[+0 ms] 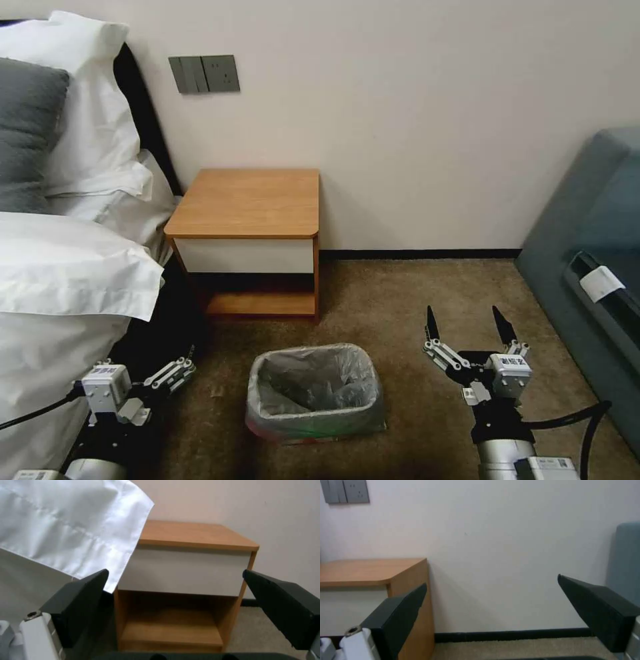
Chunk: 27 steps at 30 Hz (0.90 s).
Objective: Pick up the garbage bag from the table and place it over the trash can.
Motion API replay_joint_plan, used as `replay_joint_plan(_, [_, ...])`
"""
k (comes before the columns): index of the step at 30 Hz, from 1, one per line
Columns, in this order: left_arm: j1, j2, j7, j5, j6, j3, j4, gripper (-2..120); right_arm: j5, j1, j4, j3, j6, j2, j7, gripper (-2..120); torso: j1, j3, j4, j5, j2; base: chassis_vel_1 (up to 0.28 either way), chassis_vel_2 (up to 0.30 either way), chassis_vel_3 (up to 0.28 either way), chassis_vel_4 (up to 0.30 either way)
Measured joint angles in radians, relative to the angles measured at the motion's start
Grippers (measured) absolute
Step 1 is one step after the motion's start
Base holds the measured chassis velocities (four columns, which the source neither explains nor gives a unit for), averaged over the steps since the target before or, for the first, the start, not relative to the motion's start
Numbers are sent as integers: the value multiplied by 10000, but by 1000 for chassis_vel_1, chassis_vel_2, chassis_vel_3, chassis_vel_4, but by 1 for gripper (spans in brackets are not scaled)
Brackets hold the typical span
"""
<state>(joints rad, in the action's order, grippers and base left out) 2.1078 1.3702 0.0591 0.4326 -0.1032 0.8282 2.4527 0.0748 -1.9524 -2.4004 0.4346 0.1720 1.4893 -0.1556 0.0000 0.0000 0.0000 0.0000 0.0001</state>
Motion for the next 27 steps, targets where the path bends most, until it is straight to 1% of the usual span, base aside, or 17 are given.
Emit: replay_joint_plan(27, [-2,0,-1,1,1,-1,-16,100,-3,1,0,0,-2,-1,1,100,0,0,0,0,0,0,0,0,0])
